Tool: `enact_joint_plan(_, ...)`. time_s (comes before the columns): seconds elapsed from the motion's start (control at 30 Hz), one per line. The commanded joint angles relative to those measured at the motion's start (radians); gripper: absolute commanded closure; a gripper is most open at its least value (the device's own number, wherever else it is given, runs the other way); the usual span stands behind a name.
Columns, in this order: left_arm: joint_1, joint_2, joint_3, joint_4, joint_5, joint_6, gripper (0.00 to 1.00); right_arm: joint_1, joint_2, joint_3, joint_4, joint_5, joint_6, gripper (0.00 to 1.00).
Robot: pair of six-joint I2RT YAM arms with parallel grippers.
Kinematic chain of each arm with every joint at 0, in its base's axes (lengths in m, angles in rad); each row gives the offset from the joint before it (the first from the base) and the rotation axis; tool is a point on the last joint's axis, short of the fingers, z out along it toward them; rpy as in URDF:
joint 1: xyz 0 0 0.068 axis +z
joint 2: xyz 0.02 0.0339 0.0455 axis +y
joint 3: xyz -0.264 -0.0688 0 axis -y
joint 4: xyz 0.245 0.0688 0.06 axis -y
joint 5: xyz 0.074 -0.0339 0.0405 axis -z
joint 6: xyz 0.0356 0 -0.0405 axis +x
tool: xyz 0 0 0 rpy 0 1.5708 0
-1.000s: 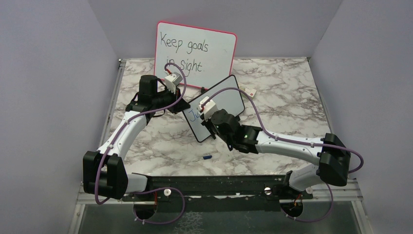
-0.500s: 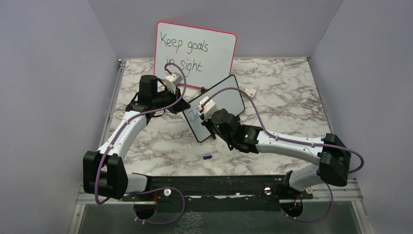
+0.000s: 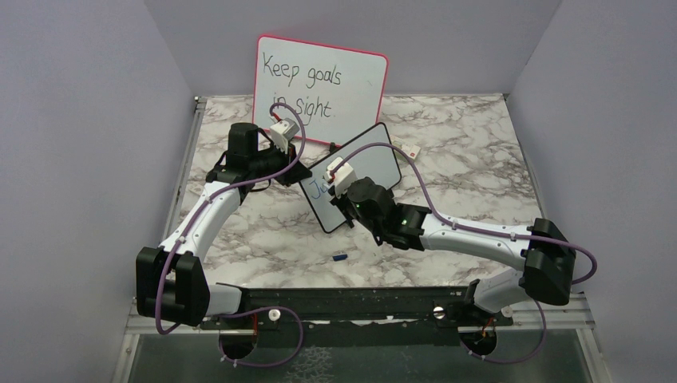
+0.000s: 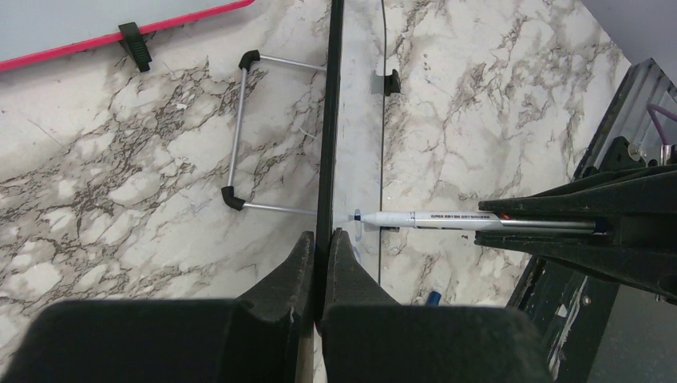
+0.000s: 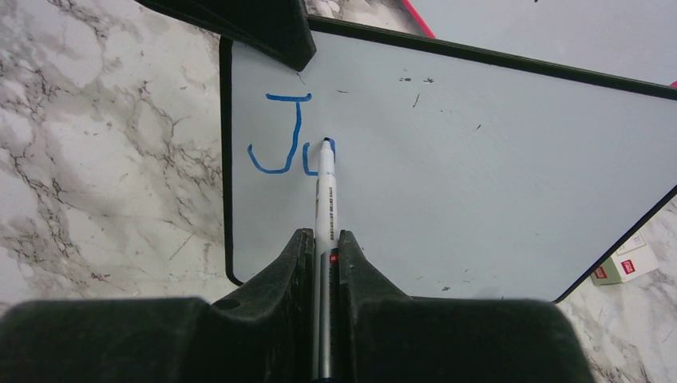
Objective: Write a sentence on the whiteboard
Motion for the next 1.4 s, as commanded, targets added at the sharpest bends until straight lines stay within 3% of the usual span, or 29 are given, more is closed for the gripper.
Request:
enact_joint_plan(0.0, -0.007, 0.028, -0.018, -0.063, -0.098, 0.049, 1.0, -0.006, -0.024, -0.006, 0.017, -0.04, -0.005, 1.0)
enact_joint_plan(0.87, -0.007, 0.03, -0.016, -0.067, -0.106, 0.054, 1.0, -0.006, -0.035, -0.014, -0.028, -0.038, -0.001, 1.0)
enact_joint_plan(1.37, -0.007, 0.034, -0.018, -0.067, -0.103, 0.054, 1.0, -0.03, -0.082, -0.062, 0.031, 0.012, -0.015, 1.0)
